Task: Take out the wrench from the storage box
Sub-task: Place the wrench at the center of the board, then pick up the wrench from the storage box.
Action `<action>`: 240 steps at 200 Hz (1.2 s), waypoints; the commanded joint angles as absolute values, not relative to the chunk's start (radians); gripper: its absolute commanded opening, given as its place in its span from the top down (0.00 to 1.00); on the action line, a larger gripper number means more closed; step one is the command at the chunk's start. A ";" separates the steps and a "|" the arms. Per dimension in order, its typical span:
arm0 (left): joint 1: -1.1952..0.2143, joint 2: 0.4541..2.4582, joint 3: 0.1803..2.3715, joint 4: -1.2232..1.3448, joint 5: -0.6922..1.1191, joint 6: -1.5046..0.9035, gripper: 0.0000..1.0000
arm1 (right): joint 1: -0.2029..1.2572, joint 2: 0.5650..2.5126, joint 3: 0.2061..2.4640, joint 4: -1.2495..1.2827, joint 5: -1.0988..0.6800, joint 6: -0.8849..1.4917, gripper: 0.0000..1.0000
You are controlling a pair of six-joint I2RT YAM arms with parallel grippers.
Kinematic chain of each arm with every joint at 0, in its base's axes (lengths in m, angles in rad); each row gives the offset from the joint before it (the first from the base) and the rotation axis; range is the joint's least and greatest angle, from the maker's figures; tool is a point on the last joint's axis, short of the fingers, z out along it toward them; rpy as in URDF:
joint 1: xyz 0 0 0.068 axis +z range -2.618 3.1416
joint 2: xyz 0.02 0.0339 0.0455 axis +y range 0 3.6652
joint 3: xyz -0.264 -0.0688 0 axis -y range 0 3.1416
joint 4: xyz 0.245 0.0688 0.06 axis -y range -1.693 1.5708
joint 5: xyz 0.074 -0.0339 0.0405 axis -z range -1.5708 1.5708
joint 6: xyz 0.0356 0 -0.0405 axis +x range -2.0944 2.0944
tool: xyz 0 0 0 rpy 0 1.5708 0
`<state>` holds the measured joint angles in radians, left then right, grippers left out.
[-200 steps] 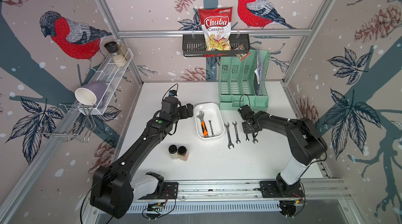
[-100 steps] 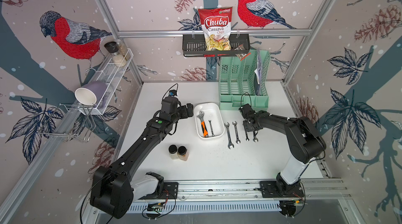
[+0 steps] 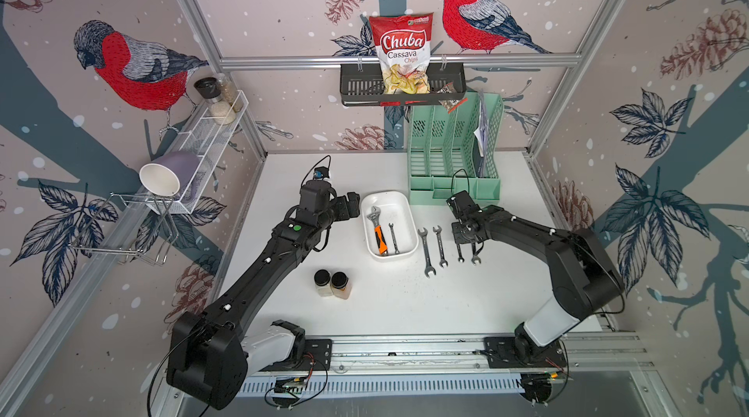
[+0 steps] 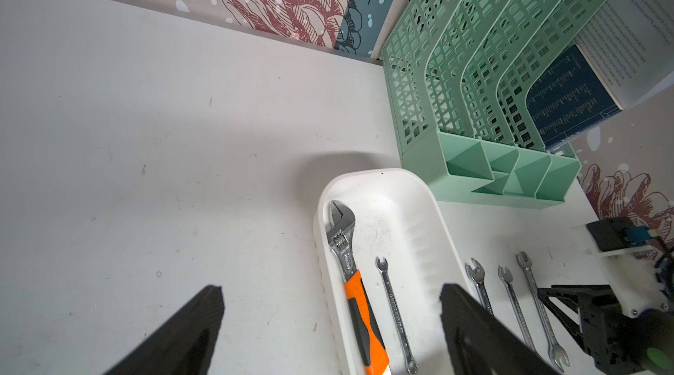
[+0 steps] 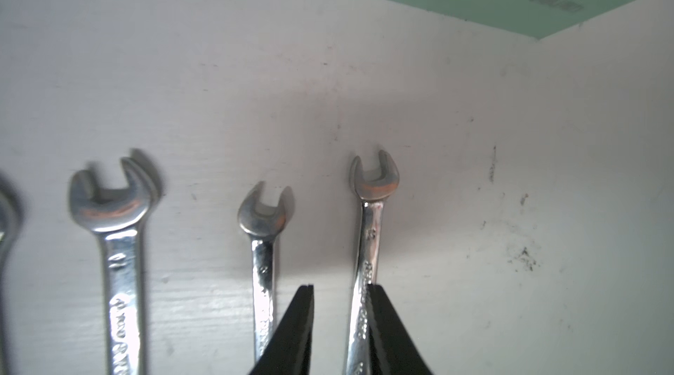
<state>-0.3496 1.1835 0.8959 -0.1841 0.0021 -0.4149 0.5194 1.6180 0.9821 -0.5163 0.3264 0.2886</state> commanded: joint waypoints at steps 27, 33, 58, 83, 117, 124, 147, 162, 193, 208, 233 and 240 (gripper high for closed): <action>-0.351 1.208 0.916 -0.182 -0.041 -0.430 0.04 | 0.613 1.551 1.111 -0.543 0.121 0.375 0.69; -0.350 1.215 0.927 -0.192 -0.051 -0.429 0.04 | 0.636 1.563 1.141 -0.546 0.107 0.391 0.69; -0.351 1.245 0.960 -0.225 -0.086 -0.419 0.04 | 0.740 1.669 1.274 -0.559 0.079 0.448 0.69; -0.348 1.247 0.958 -0.225 -0.105 -0.415 0.04 | 0.826 1.804 1.413 -0.570 0.051 0.463 0.70; -0.340 1.229 0.955 -0.230 -0.092 -0.411 0.04 | 0.871 1.937 1.502 -0.592 0.029 0.450 0.70; -0.338 1.220 0.952 -0.228 -0.096 -0.410 0.04 | 0.873 1.956 1.506 -0.598 0.030 0.451 0.70; -0.339 1.196 0.935 -0.224 -0.107 -0.407 0.04 | 0.877 1.991 1.501 -0.602 0.036 0.454 0.70; -0.338 1.193 0.934 -0.228 -0.109 -0.406 0.04 | 0.877 2.006 1.499 -0.599 0.039 0.453 0.69; -0.338 1.195 0.937 -0.236 -0.107 -0.409 0.04 | 0.868 2.045 1.526 -0.596 0.030 0.442 0.67; -0.338 1.196 0.940 -0.240 -0.109 -0.409 0.04 | 0.865 2.065 1.542 -0.603 0.033 0.440 0.65; -0.334 1.195 0.940 -0.240 -0.109 -0.408 0.04 | 0.867 2.090 1.564 -0.612 0.035 0.447 0.65; -0.331 1.195 0.940 -0.240 -0.106 -0.409 0.04 | 0.867 2.096 1.568 -0.614 0.035 0.450 0.64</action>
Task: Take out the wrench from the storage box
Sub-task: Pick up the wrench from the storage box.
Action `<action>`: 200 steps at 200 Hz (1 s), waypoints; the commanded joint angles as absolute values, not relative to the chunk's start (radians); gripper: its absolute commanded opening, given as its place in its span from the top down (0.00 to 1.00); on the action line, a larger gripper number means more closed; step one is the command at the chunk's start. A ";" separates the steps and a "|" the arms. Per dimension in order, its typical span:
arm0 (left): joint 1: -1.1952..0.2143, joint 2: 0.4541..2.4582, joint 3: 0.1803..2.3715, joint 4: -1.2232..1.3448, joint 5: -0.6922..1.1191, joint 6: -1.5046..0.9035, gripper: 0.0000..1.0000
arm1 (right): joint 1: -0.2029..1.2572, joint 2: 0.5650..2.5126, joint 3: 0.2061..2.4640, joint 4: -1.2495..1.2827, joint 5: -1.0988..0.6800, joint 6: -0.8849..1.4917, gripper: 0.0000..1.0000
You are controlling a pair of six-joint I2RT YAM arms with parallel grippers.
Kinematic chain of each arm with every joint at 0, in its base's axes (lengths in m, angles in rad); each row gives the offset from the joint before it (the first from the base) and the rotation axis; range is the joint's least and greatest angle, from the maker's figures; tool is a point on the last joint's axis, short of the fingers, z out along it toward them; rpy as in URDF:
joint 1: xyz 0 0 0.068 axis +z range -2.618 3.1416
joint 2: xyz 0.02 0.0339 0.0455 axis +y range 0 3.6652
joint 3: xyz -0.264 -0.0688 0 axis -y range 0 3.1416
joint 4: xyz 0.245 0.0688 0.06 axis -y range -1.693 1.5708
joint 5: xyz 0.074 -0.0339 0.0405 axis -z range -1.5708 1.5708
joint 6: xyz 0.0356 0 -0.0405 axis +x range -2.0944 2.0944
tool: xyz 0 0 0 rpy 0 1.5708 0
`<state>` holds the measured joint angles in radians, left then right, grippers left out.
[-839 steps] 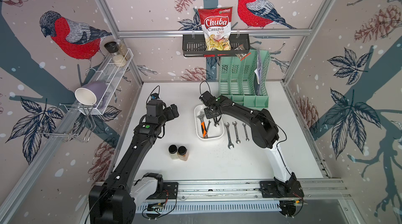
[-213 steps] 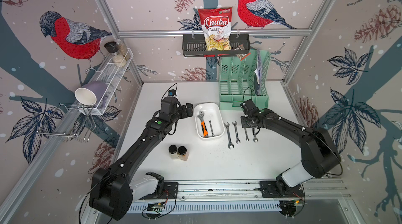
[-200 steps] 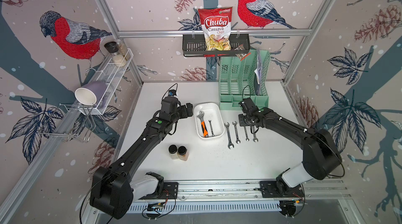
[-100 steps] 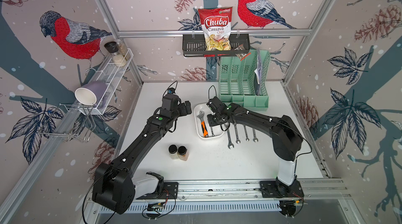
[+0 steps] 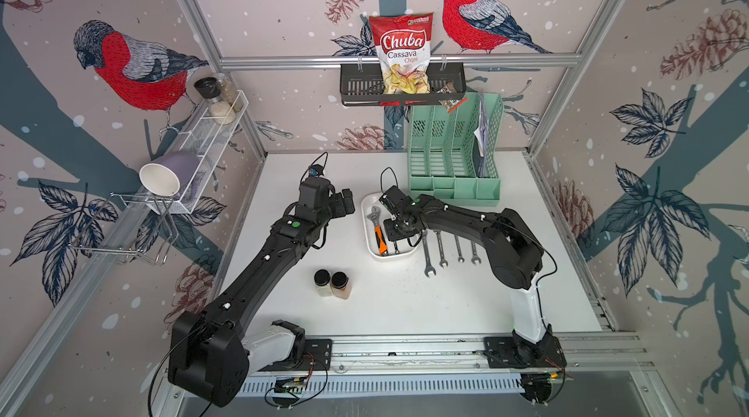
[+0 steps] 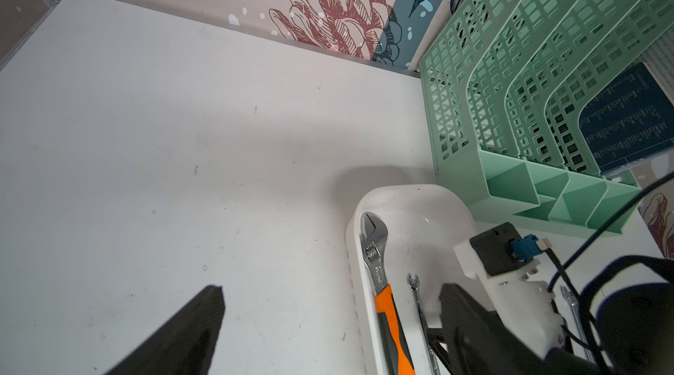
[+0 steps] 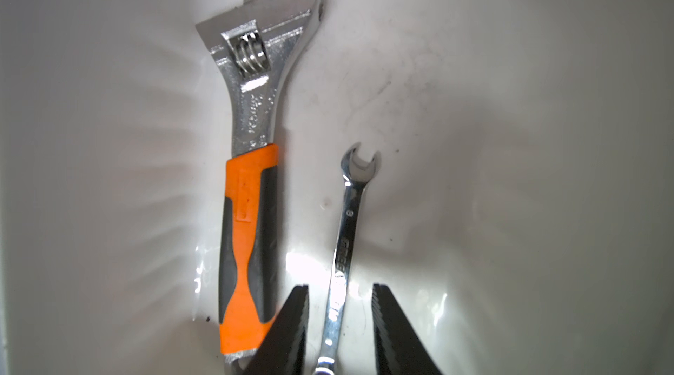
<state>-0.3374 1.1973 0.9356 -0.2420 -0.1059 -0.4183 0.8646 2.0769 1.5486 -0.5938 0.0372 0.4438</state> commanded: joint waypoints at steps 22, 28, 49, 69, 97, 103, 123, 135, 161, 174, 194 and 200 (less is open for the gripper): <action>-0.321 1.198 0.940 -0.237 -0.090 -0.411 0.04 | 0.867 2.115 1.587 -0.626 0.049 0.454 0.65; -0.318 1.198 0.940 -0.235 -0.083 -0.412 0.04 | 0.867 2.120 1.591 -0.629 0.053 0.451 0.65; -0.304 1.204 0.939 -0.231 -0.058 -0.416 0.04 | 0.867 2.138 1.606 -0.644 0.069 0.448 0.65; -0.294 1.207 0.939 -0.231 -0.046 -0.418 0.04 | 0.866 2.143 1.605 -0.646 0.071 0.453 0.65; -0.288 1.207 0.939 -0.231 -0.042 -0.422 0.04 | 0.868 2.145 1.597 -0.650 0.080 0.459 0.66; -0.288 1.205 0.939 -0.230 -0.040 -0.422 0.04 | 0.869 2.144 1.594 -0.650 0.081 0.460 0.66; -0.286 1.201 0.938 -0.229 -0.037 -0.422 0.04 | 0.875 2.145 1.587 -0.649 0.080 0.466 0.66; -0.285 1.200 0.937 -0.230 -0.036 -0.422 0.04 | 0.879 2.146 1.582 -0.646 0.080 0.469 0.66; -0.283 1.197 0.935 -0.228 -0.031 -0.424 0.04 | 0.880 2.156 1.577 -0.639 0.079 0.472 0.67; -0.283 1.195 0.936 -0.230 -0.032 -0.423 0.04 | 0.880 2.161 1.573 -0.635 0.083 0.474 0.68; -0.283 1.194 0.935 -0.232 -0.034 -0.421 0.04 | 0.879 2.173 1.563 -0.628 0.083 0.476 0.71; -0.283 1.193 0.935 -0.231 -0.035 -0.421 0.04 | 0.879 2.177 1.558 -0.624 0.081 0.476 0.71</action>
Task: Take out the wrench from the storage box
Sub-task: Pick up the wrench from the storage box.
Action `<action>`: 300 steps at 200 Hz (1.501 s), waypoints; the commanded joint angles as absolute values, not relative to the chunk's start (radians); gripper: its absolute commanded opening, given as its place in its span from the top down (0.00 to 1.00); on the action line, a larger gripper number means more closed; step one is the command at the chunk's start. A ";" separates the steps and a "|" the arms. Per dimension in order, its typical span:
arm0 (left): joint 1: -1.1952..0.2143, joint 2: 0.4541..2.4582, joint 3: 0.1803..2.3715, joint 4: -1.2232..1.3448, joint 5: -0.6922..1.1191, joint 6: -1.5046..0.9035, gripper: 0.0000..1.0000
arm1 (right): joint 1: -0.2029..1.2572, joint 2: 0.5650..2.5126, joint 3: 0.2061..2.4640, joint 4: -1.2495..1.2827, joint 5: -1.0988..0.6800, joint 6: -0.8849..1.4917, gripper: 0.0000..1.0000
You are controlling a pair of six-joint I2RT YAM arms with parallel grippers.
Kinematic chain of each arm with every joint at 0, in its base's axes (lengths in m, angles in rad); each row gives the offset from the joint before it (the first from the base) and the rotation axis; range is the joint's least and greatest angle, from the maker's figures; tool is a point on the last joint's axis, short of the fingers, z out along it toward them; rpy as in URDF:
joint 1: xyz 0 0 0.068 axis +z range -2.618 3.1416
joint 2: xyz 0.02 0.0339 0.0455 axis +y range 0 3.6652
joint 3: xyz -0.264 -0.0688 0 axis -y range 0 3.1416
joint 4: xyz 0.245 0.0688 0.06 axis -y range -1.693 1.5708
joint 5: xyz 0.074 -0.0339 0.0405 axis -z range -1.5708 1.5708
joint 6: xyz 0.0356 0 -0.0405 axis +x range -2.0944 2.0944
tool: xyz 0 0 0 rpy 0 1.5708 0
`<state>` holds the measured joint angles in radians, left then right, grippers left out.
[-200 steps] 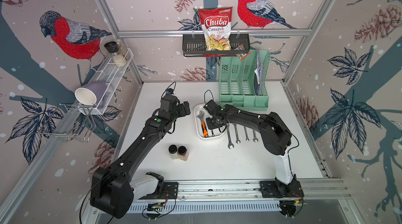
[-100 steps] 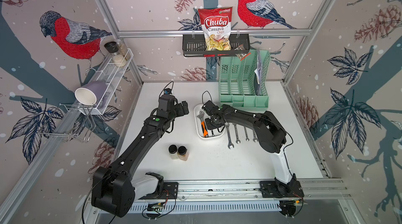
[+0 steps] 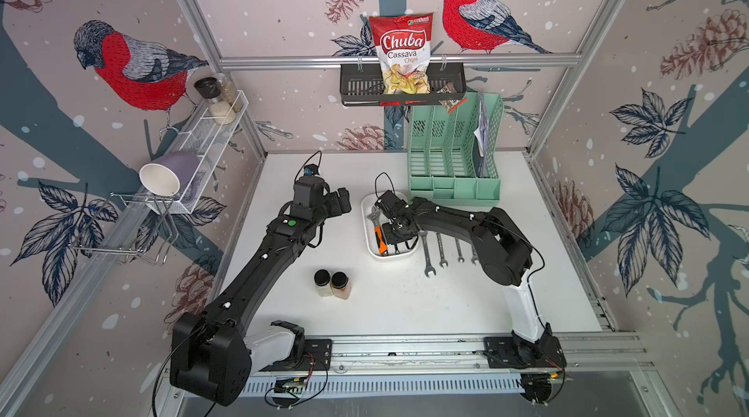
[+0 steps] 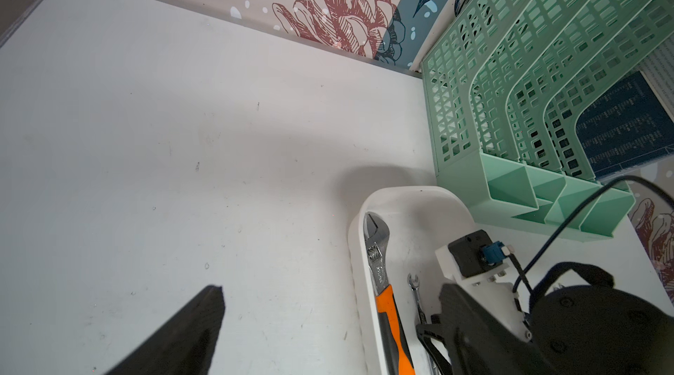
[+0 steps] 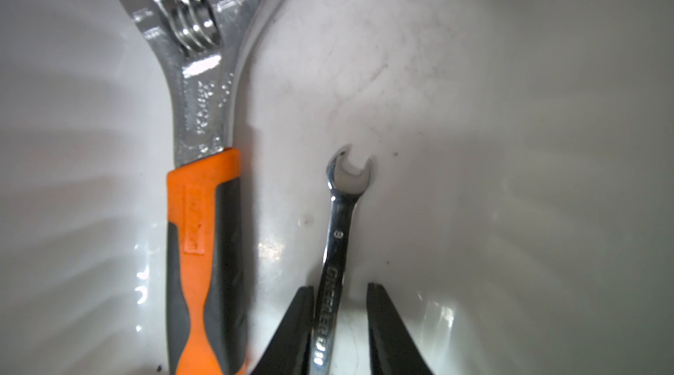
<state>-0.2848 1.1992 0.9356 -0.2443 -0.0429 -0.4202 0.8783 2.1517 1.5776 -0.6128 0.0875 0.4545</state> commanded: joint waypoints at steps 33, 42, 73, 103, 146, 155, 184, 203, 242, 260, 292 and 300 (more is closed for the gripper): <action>-0.283 1.189 0.933 -0.232 -0.041 -0.420 0.04 | 0.867 2.189 1.529 -0.604 0.072 0.479 0.77; -0.281 1.189 0.933 -0.233 -0.042 -0.418 0.04 | 0.865 2.186 1.522 -0.602 0.074 0.482 0.79; -0.279 1.187 0.934 -0.232 -0.044 -0.417 0.04 | 0.860 2.169 1.524 -0.601 0.078 0.480 0.86; -0.275 1.192 0.934 -0.231 -0.040 -0.418 0.04 | 0.861 2.172 1.553 -0.612 0.085 0.475 0.90; -0.272 1.196 0.933 -0.233 -0.038 -0.420 0.04 | 0.850 2.183 1.606 -0.636 0.097 0.453 0.90; -0.272 1.195 0.933 -0.233 -0.038 -0.419 0.04 | 0.846 2.183 1.619 -0.642 0.098 0.448 0.90; -0.273 1.195 0.933 -0.231 -0.037 -0.420 0.04 | 0.841 2.185 1.648 -0.656 0.099 0.436 0.90; -0.273 1.195 0.933 -0.233 -0.036 -0.421 0.04 | 0.839 2.190 1.670 -0.670 0.098 0.428 0.90; -0.272 1.194 0.931 -0.231 -0.037 -0.420 0.04 | 0.833 2.192 1.709 -0.690 0.103 0.416 0.90; -0.272 1.194 0.931 -0.233 -0.037 -0.422 0.04 | 0.831 2.195 1.722 -0.698 0.107 0.411 0.90; -0.271 1.193 0.931 -0.233 -0.037 -0.422 0.04 | 0.829 2.198 1.705 -0.686 0.101 0.415 0.90; -0.271 1.194 0.931 -0.233 -0.037 -0.422 0.04 | 0.830 2.200 1.697 -0.683 0.098 0.416 0.90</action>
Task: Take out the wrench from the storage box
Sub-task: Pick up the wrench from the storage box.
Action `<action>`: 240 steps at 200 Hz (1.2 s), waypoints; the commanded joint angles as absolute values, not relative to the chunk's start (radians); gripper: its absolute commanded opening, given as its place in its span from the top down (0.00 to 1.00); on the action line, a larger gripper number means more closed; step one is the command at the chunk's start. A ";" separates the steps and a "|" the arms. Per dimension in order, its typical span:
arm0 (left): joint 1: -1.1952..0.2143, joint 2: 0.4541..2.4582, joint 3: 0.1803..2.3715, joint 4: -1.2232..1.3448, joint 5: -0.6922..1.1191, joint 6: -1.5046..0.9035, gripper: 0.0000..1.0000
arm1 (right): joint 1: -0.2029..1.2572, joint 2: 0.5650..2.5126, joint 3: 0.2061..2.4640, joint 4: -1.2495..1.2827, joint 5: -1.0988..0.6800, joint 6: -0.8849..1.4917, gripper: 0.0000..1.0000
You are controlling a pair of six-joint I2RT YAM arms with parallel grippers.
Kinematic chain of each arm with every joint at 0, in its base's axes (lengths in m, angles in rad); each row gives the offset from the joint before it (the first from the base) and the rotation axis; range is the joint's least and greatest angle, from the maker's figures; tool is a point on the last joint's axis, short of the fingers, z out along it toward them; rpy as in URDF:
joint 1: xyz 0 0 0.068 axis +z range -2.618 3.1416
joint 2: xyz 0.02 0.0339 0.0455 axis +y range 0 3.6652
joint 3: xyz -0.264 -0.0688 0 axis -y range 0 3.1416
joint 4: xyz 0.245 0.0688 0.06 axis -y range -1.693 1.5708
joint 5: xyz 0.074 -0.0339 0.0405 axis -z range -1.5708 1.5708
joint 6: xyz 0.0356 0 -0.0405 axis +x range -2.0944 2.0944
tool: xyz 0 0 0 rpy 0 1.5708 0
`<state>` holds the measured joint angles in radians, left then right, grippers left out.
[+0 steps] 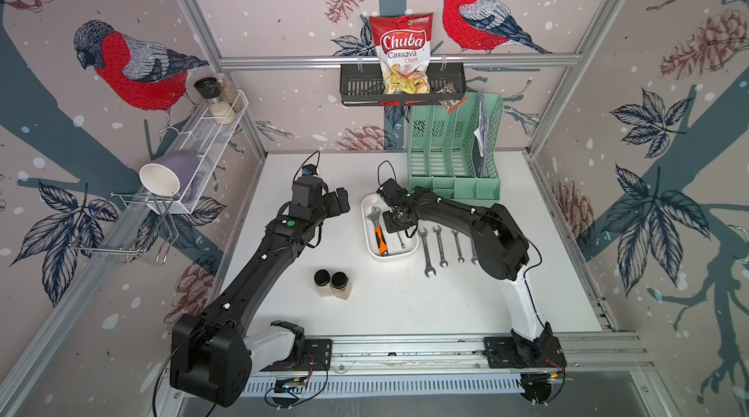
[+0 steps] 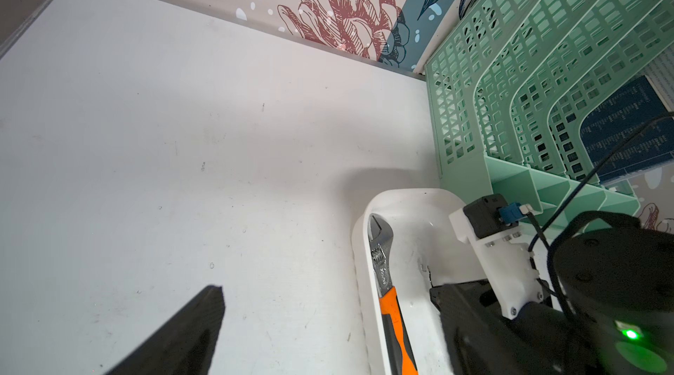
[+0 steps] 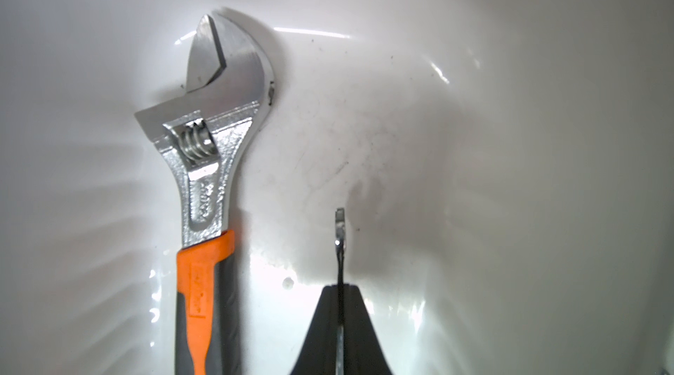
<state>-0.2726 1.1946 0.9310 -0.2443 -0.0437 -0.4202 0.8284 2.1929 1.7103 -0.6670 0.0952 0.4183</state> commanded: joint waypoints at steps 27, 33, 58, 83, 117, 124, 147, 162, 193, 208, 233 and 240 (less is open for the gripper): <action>-0.271 1.192 0.931 -0.233 -0.037 -0.422 0.04 | 0.828 2.201 1.674 -0.669 0.098 0.420 0.90; -0.271 1.192 0.931 -0.233 -0.037 -0.421 0.04 | 0.828 2.202 1.671 -0.669 0.101 0.420 0.90; -0.271 1.188 0.931 -0.233 -0.038 -0.419 0.04 | 0.826 2.211 1.661 -0.669 0.104 0.416 0.89; -0.269 1.184 0.931 -0.235 -0.044 -0.419 0.04 | 0.825 2.222 1.654 -0.673 0.104 0.411 0.86; -0.269 1.178 0.930 -0.235 -0.049 -0.417 0.04 | 0.824 2.227 1.649 -0.675 0.111 0.410 0.86; -0.268 1.177 0.929 -0.234 -0.049 -0.416 0.04 | 0.824 2.225 1.648 -0.674 0.113 0.411 0.87; -0.269 1.179 0.929 -0.232 -0.045 -0.418 0.04 | 0.820 2.210 1.653 -0.666 0.100 0.415 0.94; -0.267 1.181 0.930 -0.232 -0.041 -0.418 0.04 | 0.814 2.201 1.673 -0.664 0.092 0.417 0.98; -0.266 1.181 0.931 -0.231 -0.037 -0.419 0.04 | 0.809 2.195 1.754 -0.685 0.084 0.409 1.00; -0.267 1.179 0.931 -0.232 -0.037 -0.419 0.04 | 0.809 2.194 1.802 -0.701 0.083 0.402 1.00; -0.266 1.175 0.931 -0.233 -0.035 -0.416 0.04 | 0.810 2.189 1.889 -0.744 0.091 0.385 1.00; -0.266 1.174 0.931 -0.232 -0.034 -0.417 0.04 | 0.810 2.184 1.910 -0.758 0.099 0.378 1.00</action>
